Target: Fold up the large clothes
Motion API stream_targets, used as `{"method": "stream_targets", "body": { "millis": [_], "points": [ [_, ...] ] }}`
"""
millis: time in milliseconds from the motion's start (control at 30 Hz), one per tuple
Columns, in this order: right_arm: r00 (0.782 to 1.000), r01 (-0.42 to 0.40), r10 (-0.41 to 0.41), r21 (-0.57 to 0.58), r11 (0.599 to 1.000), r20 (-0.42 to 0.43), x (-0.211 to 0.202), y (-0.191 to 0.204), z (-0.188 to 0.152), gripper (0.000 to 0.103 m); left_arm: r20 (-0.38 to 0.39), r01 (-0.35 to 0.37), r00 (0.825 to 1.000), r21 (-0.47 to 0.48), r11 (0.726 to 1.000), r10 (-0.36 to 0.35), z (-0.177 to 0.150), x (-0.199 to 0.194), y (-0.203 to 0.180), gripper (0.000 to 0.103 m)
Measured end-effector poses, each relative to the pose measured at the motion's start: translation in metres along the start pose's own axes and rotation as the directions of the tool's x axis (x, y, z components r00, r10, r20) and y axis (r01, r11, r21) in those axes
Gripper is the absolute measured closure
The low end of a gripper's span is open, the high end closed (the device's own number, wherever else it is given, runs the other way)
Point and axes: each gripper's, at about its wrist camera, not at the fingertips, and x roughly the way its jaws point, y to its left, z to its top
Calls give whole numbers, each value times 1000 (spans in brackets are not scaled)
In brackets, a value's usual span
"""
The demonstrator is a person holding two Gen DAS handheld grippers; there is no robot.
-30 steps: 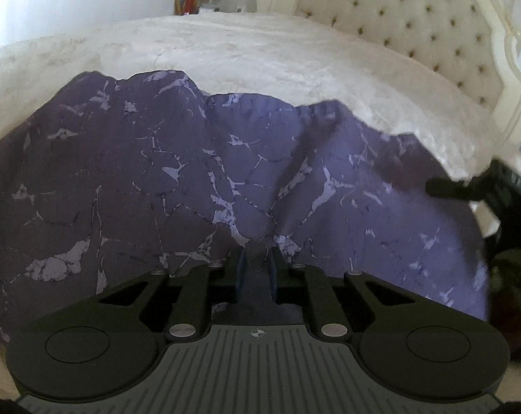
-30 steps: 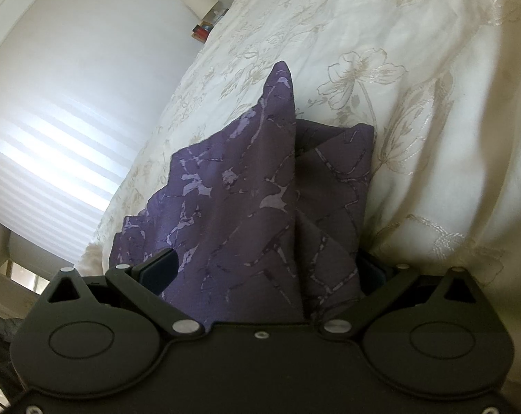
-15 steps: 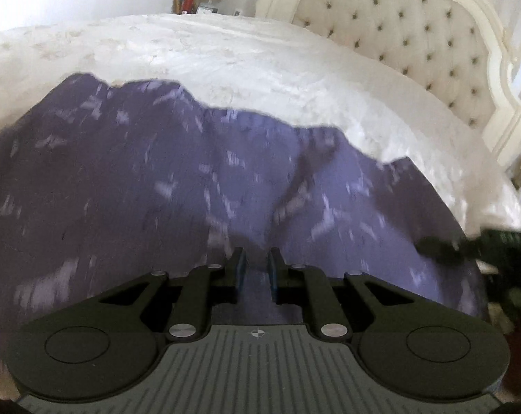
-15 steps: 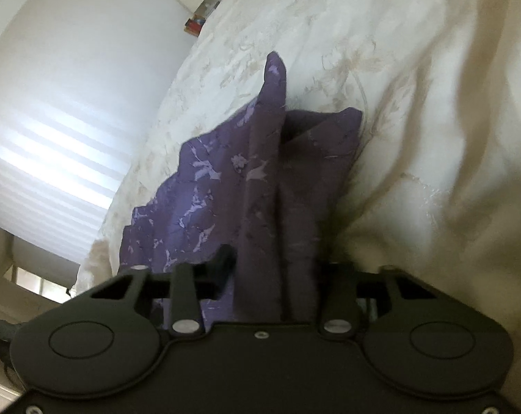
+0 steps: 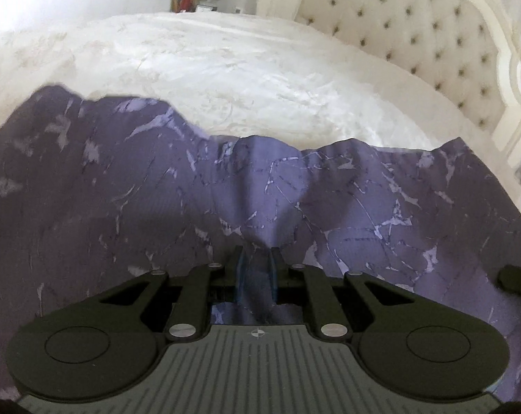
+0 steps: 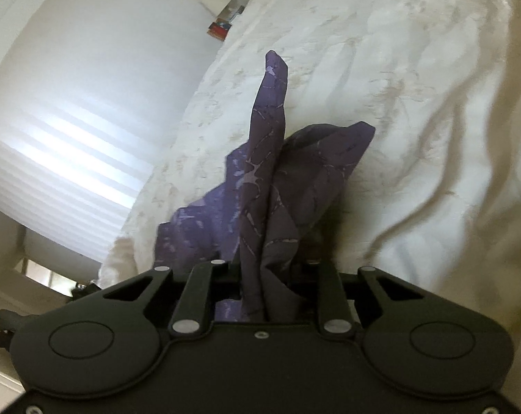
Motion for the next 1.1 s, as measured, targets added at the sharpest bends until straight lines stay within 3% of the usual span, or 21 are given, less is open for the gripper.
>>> {"method": "stream_targets", "body": {
  "millis": [133, 433, 567, 733, 967, 1100],
  "points": [
    [1000, -24, 24, -3, 1000, -16, -2, 19, 7, 72, -7, 43, 999, -103, 994, -44, -11, -13, 13, 88],
    [986, -143, 135, -79, 987, -100, 26, 105, 13, 72, -39, 75, 996, -145, 987, -81, -55, -64, 28, 89],
    [964, -212, 193, -93, 973, -180, 64, 141, 7, 72, -53, 83, 994, -175, 981, -93, -68, -83, 42, 89],
    [936, -255, 208, -139, 957, -285, 126, 178, -12, 72, -74, 86, 991, -281, 956, -110, -70, -95, 66, 90],
    [892, -233, 147, -156, 960, -428, 213, 190, -45, 71, -112, 85, 985, -355, 931, -132, -78, -105, 85, 91],
    [862, -224, 110, -178, 958, -494, 242, 186, -61, 68, -121, 85, 983, -353, 932, -135, -81, -108, 87, 91]
  ]
}}
